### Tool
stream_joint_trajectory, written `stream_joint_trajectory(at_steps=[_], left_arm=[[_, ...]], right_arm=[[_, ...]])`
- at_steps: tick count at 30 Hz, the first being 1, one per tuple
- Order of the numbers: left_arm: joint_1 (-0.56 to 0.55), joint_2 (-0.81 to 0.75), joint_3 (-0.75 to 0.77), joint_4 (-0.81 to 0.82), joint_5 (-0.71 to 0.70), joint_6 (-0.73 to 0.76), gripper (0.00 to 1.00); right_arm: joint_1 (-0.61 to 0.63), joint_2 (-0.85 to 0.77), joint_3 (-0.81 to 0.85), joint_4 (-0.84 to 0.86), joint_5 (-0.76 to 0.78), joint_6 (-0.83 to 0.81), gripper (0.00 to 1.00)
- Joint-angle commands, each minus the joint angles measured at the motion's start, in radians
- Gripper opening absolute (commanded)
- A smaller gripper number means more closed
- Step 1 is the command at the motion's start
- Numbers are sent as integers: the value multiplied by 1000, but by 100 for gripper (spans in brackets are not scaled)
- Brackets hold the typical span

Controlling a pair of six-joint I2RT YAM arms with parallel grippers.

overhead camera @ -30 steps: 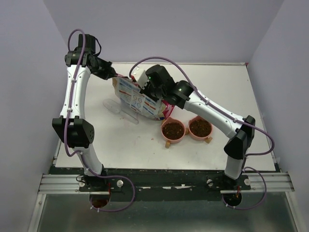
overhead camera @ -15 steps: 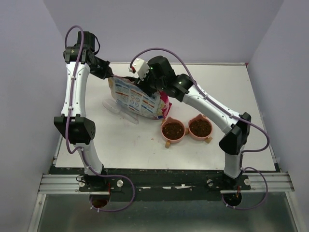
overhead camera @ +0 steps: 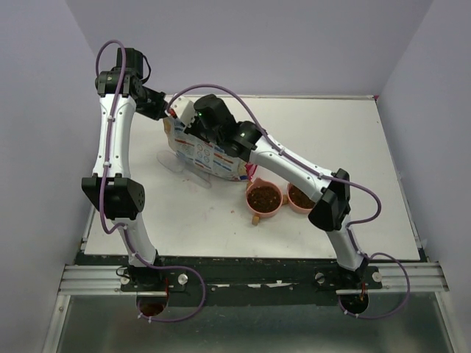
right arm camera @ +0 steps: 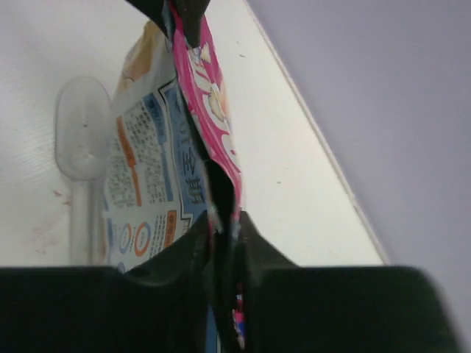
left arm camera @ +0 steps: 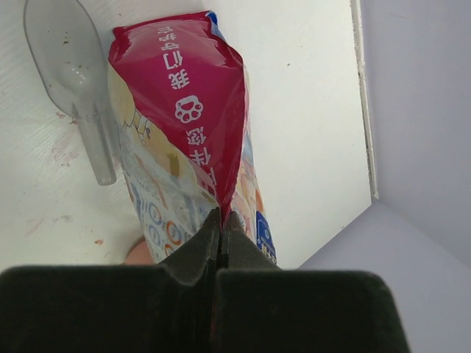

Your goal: Serve the pet food

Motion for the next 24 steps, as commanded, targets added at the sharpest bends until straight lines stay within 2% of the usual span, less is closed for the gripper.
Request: stream_joint_trajectory(at_steps=[1,4,7,12,14,15,16,17,20,21,23,24], left_arm=[[28,-49,22,36,-74,11,0],[45,-35,51,18,-87,27,0],[54,-34,51,15,-95,31,0],[54,-40,28,27,-87,33,0],[55,-35,31,29,-84,34,0],[54,-37,36,29,-86,36,0],[55,-38,34,33,-83,39,0],[54,-37,36,35,-80,39,0],[54,-52,4,90,-37,59,0],[52,-67,-22,116,-22,62,5],[49,-110,-96,157,3,51,39],[49,-133,-137,185,21,45,50]], right_arm=[[-6,-29,-68,12,103,-77,0],[-36,-78,-79,-102,-9,-50,0],[-49,-139,-166,-114,-22,-58,0],[-81,-179,-223,-137,-58,-25,29],[-93,-190,-238,-139,-53,-19,31],[-96,-193,-244,-140,-49,-25,25],[-95,-194,-249,-143,-41,-34,11],[-96,-191,-245,-152,-41,-41,2],[-96,-191,-246,-162,-58,-42,0],[-95,-191,-243,-163,-64,-38,0],[-95,-188,-223,-162,-85,-24,0],[-96,-185,-212,-162,-96,-18,0]])
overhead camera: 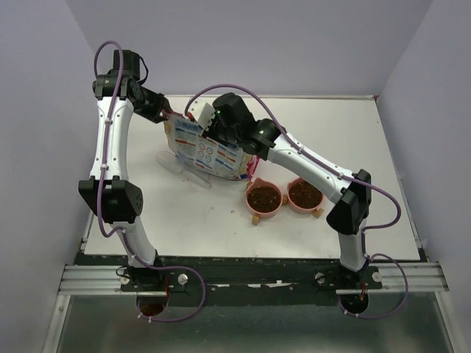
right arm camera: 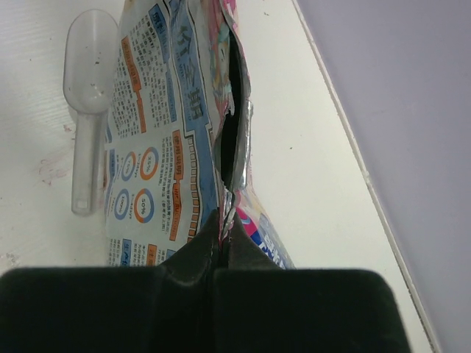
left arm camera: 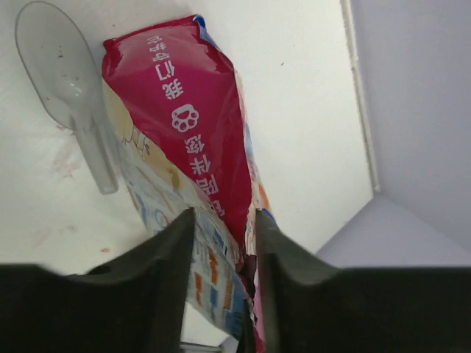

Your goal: Serve the pet food

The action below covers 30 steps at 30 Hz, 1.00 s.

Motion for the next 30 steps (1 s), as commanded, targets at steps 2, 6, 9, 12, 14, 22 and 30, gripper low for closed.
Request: stream_joint_trajectory(at_steps=[2,6,9,12,14,22,30], left_arm=[[33,-169,-179,185,20,-8,61],[-13,-236,-283,226,54,-31,71],[-71,-255,-346,268,97,-65,74],[-121,-247,-363,285,108,-91,74],[-143,-252,-383,285,120,-121,72],[-204,-344,-574,392,119,-230,46],[-203,-319,-512,386,82,-200,0]], right_arm=[[-30,-9,30,-119,9,13,0],[-29,-3,44,-111,-7,16,0],[-29,-6,48,-111,-24,22,0],[-30,-12,44,-108,-29,18,0],[-29,-15,39,-105,-27,15,0],[-30,-33,21,-87,11,-7,0],[-49,-108,-96,-61,60,-24,45]])
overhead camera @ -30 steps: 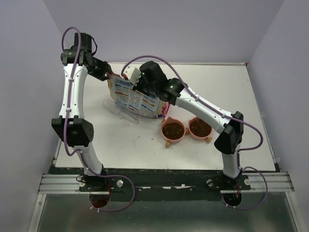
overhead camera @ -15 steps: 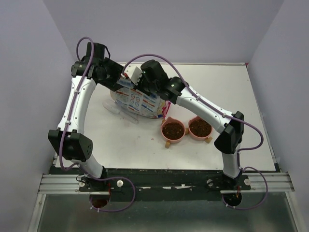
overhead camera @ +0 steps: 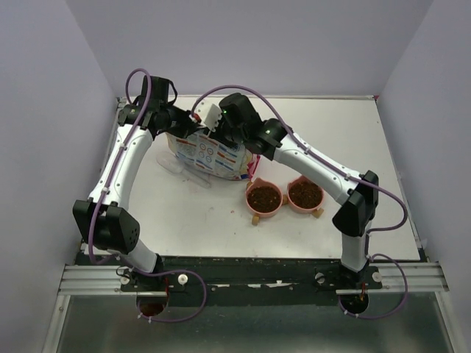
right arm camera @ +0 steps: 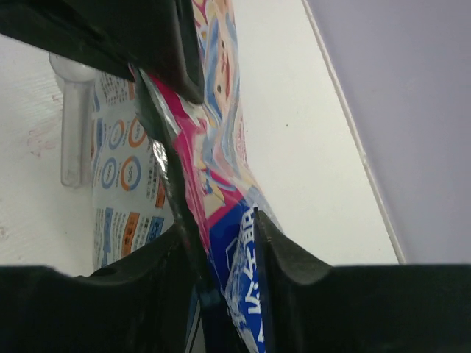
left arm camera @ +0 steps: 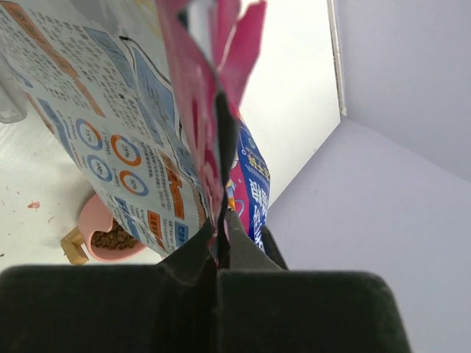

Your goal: Serve the pet food

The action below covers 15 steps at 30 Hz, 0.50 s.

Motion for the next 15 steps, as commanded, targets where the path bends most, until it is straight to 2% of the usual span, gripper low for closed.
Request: stream_joint_trajectory(at_steps=[1,4,5,6,7,8,14,15], left_arm=[[-3,10,83,-58,-21,9,0],[-3,72,210,-184,-33,29,0],[-3,87,247,-225,-38,32,0],[-3,104,286,-263,-47,38,0],[-1,113,304,-282,-56,54,0],[2,116,320,-291,-71,65,0],[46,116,317,-301,-67,97,0],[48,115,311,-296,-61,98,0]], right_arm=[[-41,-86,-85,-29,60,-19,50],[-48,-95,-116,-38,67,-37,47],[-53,-98,-118,-43,63,-42,38],[-55,-100,-118,-41,81,-44,15],[-58,-100,-118,-43,105,-45,3],[-65,-106,-116,-53,112,-42,0],[-111,-183,-187,-77,55,2,0],[-111,-189,-194,-74,43,12,3]])
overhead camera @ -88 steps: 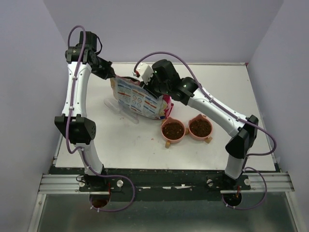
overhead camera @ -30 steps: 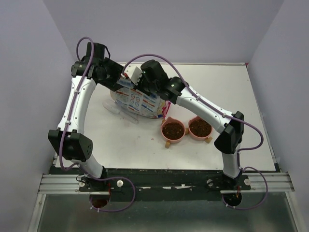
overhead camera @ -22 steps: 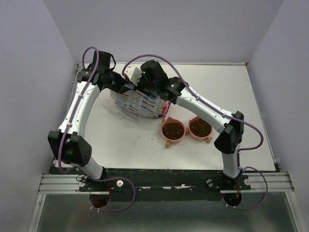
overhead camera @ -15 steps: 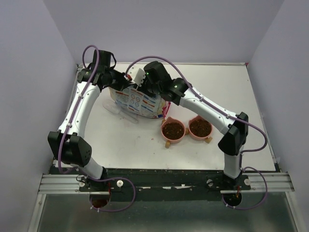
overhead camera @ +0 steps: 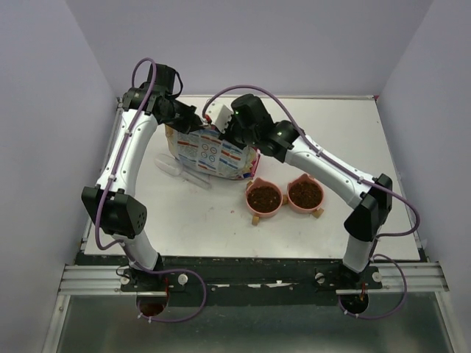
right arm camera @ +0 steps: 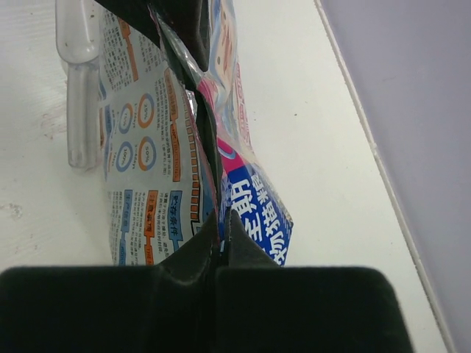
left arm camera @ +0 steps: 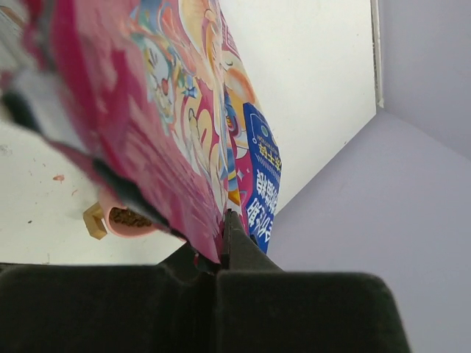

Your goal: Serve the pet food

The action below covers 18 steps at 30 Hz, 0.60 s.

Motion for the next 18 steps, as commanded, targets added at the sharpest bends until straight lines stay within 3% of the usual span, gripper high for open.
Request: stream_joint_trajectory(at_steps=[1,7,9,10,11,13,16,18], left_arm=[[58,-35,34,-33,-32,47,0],[58,-58,-18,46,15,50,0],[58,-72,-61,93,49,55,0],[53,-80,-88,119,70,50,1],[46,-87,-108,130,81,32,13],[18,-89,-125,133,102,10,35],[-26,-93,-138,161,113,-7,50],[-51,-90,-145,179,126,-22,52]], right_arm=[[-69,-73,-52,-95,69,19,12],[-69,-61,-54,-113,111,31,29],[-70,-69,-48,-118,104,31,25],[-69,-66,-37,-124,101,31,16],[-69,-61,-22,-136,92,34,3],[-67,-55,0,-141,70,45,0],[-64,-47,25,-142,38,53,0],[-62,-44,41,-141,24,60,0]])
